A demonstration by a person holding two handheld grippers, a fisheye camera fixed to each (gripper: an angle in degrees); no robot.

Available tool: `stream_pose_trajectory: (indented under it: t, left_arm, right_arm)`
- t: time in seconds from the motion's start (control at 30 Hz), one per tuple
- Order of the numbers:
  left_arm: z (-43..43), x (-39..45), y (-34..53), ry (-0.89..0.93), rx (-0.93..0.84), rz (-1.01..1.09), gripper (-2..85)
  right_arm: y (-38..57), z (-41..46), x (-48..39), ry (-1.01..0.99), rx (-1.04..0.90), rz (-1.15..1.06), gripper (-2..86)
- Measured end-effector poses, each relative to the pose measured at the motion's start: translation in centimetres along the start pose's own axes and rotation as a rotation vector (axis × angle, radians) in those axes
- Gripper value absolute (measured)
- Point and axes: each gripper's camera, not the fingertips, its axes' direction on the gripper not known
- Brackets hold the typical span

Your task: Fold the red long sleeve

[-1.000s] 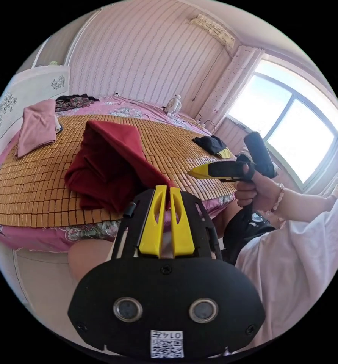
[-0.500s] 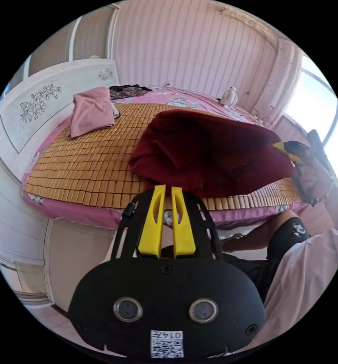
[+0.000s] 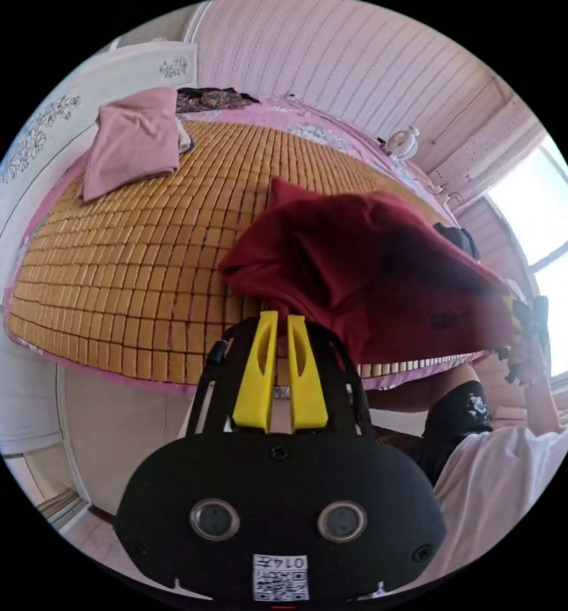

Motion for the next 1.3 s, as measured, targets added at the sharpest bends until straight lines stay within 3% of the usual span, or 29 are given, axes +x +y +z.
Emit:
stream_pose_trajectory:
  t: [0.2, 0.3, 0.37, 0.47, 0.53, 0.63, 0.7, 0.8, 0.93, 1.03, 1.13, 1.3]
  left_arm:
    - [-13.3, 3.2, -12.6, 0.121, 0.306, 0.171, -0.4]
    - [-19.8, 6.1, -18.0, 0.058, 0.445, 0.247, -0.4]
    - [-22.9, 7.0, -18.9, 0.066, 0.546, 0.258, -0.3]
    - [-25.1, 7.0, -16.5, 0.219, 0.662, 0.283, 0.0]
    - [-23.6, 7.0, -13.7, 0.279, 0.616, 0.304, 0.3]
    - [-16.3, 7.0, -7.9, 0.273, 0.396, 0.281, 0.9]
    - [-7.7, 6.3, -3.5, 0.263, 0.142, 0.200, 0.9]
    - [-1.6, 4.7, 0.8, 0.221, -0.054, 0.069, -0.2]
    - [-2.5, 2.8, 1.8, 0.187, -0.025, -0.035, 1.9]
    - [-3.2, 3.0, 1.1, 0.128, -0.030, -0.006, 6.6]
    - [-2.3, 4.4, 0.2, 0.094, -0.086, 0.081, 10.9]
    - [1.5, 7.0, -1.1, -0.037, -0.303, 0.203, 8.1]
  right_arm:
    - [-7.3, -6.6, -0.7, 0.000, 0.131, -0.034, 1.1]
    - [-11.7, -11.0, -3.6, 0.035, 0.236, -0.110, 1.2]
    - [-12.9, -14.0, -5.3, 0.059, 0.326, -0.176, 1.2]
    - [-11.7, -18.2, -6.4, 0.065, 0.430, -0.278, 1.4]
    - [-9.4, -19.5, -5.7, 0.125, 0.430, -0.298, 1.7]
    - [-5.0, -18.1, -1.5, 0.339, 0.215, -0.195, 2.2]
    - [-0.9, -16.1, 3.3, 0.485, 0.057, -0.013, 2.9]
    - [3.2, -16.1, 6.5, 0.547, 0.024, 0.169, 3.9]
    - [5.2, -17.3, 5.9, 0.552, 0.068, 0.203, 6.6]
    - [4.8, -16.1, 5.1, 0.637, -0.035, 0.149, 10.0]
    - [4.1, -14.1, 5.0, 0.696, -0.151, 0.118, 12.6]
    - [3.6, -11.8, 6.0, 0.757, -0.350, 0.134, 8.4]
